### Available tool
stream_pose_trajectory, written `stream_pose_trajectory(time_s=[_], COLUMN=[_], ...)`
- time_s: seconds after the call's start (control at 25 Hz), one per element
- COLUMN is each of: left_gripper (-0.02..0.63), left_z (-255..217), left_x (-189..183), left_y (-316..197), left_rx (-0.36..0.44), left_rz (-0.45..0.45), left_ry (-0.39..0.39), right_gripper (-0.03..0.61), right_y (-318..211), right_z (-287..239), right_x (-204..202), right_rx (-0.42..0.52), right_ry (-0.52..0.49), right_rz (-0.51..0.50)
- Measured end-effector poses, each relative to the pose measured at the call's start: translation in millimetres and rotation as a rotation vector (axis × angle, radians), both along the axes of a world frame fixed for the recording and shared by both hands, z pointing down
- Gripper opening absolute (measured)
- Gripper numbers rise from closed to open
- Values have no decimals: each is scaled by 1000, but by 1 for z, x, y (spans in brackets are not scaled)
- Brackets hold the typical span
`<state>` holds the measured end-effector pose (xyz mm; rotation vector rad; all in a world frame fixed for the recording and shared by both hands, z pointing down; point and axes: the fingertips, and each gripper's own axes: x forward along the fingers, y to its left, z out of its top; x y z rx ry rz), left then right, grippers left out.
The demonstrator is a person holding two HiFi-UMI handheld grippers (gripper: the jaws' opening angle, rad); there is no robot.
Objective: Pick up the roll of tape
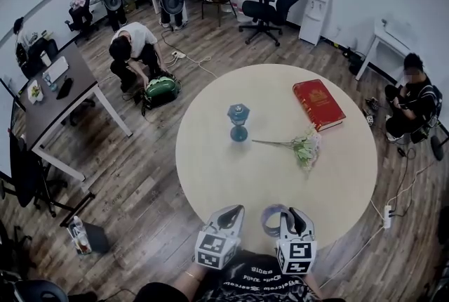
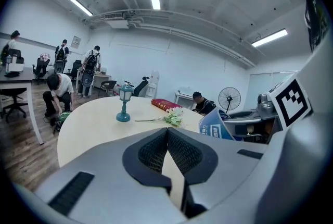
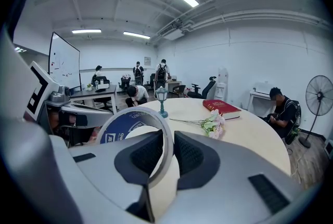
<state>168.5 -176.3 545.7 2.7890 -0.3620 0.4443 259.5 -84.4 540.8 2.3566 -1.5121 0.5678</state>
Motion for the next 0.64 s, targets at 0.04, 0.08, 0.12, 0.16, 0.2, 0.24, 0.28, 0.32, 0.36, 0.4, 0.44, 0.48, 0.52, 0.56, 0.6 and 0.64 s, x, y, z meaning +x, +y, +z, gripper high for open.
stream_pose_trajectory(time_s=[0.04,0.08,0.12,0.16,0.2,0.24,0.28,0.32,0.36,0.4,0.44,0.48,0.52,0.56,0.6,0.64], left_gripper=[21,21,21,21,21,21,21,21,21,21,21,21,21,21,21,21], left_z=[1,1,1,1,1,1,1,2,2,2,2,2,2,2,1,1], left_x=[-1,-1,-2,-2,-2,-1,-1,0,0,0,1,1,1,1,1,2], left_y=[-1,-2,-2,-3,-3,-2,-2,-1,-1,-1,-1,-2,-2,-2,-3,-3], left_rx=[0,0,-1,-2,-3,-3,-3,-3,-2,-2,-2,-3,-3,-3,-4,-4], left_rz=[-3,-6,-8,-9,-8,-6,-3,-1,2,3,3,3,3,1,-1,-4], left_ry=[-1,-2,-3,-3,-3,-4,-4,-5,-6,-7,-7,-8,-9,-9,-8,-7], right_gripper=[75,75,74,74,74,74,74,74,74,74,74,74,74,74,74,74], right_y=[0,0,0,0,0,0,0,-1,-1,-2,-2,-2,-2,-2,-2,-2], right_z=[1,1,1,1,1,1,1,1,1,0,0,0,1,1,1,1], right_x=[-1,-1,-2,-2,-1,-1,-1,0,0,0,0,0,1,1,1,1], right_rx=[-1,-1,-1,-2,-3,-4,-5,-6,-6,-7,-7,-8,-9,-10,-12,-13], right_ry=[-2,-6,-10,-10,-7,-4,-1,0,2,3,3,3,3,2,2,1], right_rz=[-1,-1,-1,-1,-1,-2,-4,-4,-4,-5,-5,-6,-8,-9,-10,-12])
